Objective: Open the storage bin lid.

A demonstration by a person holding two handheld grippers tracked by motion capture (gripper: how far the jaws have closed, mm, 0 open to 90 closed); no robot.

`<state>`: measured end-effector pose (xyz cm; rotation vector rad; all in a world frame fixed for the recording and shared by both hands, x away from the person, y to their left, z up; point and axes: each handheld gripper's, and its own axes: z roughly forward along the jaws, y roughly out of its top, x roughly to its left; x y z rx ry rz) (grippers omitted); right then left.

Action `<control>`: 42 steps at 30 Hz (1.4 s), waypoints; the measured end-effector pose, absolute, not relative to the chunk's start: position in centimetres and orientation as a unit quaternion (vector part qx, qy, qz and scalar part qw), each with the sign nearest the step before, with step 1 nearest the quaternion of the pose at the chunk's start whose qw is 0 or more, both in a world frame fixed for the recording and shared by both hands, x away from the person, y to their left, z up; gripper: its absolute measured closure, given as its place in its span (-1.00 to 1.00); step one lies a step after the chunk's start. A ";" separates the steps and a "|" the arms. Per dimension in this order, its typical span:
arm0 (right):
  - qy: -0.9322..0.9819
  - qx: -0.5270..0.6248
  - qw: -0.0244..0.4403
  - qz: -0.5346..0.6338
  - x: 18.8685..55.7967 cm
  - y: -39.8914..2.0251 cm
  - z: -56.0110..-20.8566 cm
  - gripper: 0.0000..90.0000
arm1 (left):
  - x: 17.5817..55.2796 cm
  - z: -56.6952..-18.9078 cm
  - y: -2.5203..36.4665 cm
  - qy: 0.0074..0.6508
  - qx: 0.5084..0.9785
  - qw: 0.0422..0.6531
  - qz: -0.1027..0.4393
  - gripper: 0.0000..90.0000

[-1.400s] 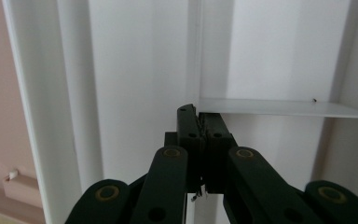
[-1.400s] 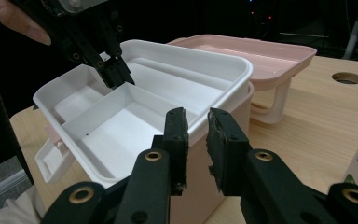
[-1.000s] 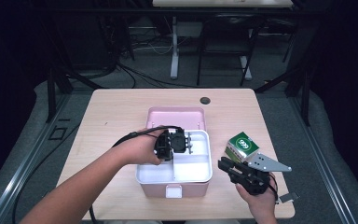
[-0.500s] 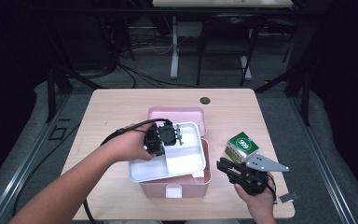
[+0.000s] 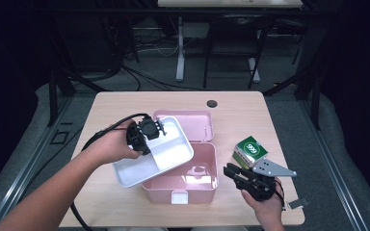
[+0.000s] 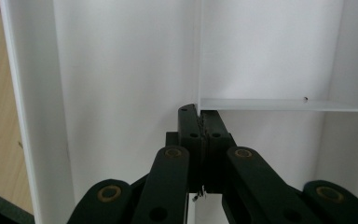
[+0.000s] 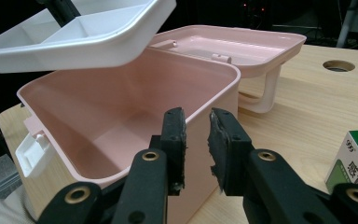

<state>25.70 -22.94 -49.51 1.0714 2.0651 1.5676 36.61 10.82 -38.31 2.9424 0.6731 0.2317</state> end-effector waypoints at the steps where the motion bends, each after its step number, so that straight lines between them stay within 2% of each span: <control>1: 0.726 0.376 0.167 0.551 25.7 -23.0 -49.5 0.68 | 36.7 -38.3 11.1 0.230 0.969 0.058 0.075 0.99; 9: 0.727 0.378 0.166 0.549 25.8 -22.9 -49.7 0.68 | 37.4 -38.0 14.5 0.309 0.946 0.073 0.059 0.99; 21: 0.728 0.378 0.166 0.547 25.8 -22.9 -49.7 0.68 | 37.8 -38.0 19.3 0.388 0.917 0.082 0.043 0.99; 30: 0.727 0.380 0.166 0.547 25.8 -22.8 -49.8 0.67 | 37.9 -38.8 22.5 0.422 0.902 0.080 0.038 0.99; 42: 0.729 0.376 0.163 0.548 25.9 -22.7 -49.8 0.67 | 37.3 -41.9 24.8 0.446 0.892 0.068 0.031 0.99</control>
